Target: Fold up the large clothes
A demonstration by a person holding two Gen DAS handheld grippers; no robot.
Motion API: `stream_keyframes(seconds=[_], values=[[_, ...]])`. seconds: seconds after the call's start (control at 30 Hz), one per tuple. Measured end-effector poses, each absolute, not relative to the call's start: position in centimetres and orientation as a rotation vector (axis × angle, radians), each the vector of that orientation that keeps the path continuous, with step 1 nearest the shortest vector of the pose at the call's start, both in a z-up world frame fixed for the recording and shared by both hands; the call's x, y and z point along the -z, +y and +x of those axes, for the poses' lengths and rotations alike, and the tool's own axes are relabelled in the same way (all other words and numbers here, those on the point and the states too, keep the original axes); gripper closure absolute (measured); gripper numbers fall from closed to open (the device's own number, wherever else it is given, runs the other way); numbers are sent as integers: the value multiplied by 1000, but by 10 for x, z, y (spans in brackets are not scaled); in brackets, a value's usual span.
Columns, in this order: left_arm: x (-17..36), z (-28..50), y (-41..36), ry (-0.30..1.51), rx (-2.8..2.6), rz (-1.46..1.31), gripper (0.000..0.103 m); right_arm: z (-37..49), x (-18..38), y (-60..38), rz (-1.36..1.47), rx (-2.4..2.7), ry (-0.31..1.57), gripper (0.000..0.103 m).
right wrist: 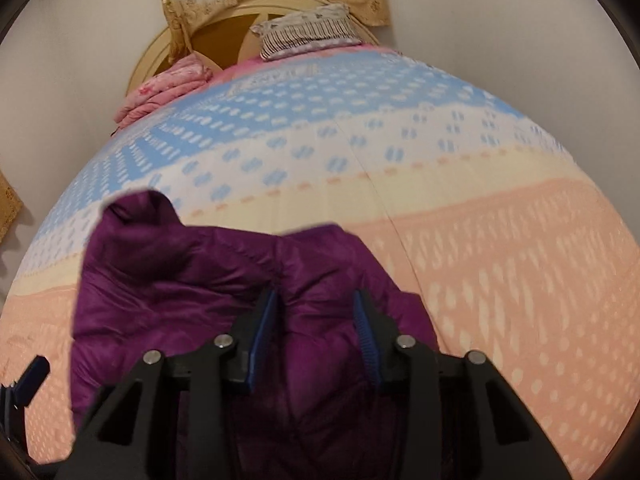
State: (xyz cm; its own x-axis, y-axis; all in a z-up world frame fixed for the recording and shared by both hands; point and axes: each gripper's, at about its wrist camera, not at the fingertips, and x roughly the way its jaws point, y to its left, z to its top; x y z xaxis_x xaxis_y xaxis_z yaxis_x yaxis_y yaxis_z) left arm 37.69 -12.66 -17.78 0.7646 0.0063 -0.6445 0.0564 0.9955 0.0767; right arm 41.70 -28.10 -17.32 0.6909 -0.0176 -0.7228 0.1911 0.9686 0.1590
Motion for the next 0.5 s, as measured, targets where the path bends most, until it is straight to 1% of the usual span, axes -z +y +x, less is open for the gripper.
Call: stream_keyframes(seconds=[0.13,0.5], values=[[185,378,-134,706,22,99,2,415,178,-282,209,118,796,62],[194,387,-135,769,52,65,1,422,181,-277,176,125,825,62]])
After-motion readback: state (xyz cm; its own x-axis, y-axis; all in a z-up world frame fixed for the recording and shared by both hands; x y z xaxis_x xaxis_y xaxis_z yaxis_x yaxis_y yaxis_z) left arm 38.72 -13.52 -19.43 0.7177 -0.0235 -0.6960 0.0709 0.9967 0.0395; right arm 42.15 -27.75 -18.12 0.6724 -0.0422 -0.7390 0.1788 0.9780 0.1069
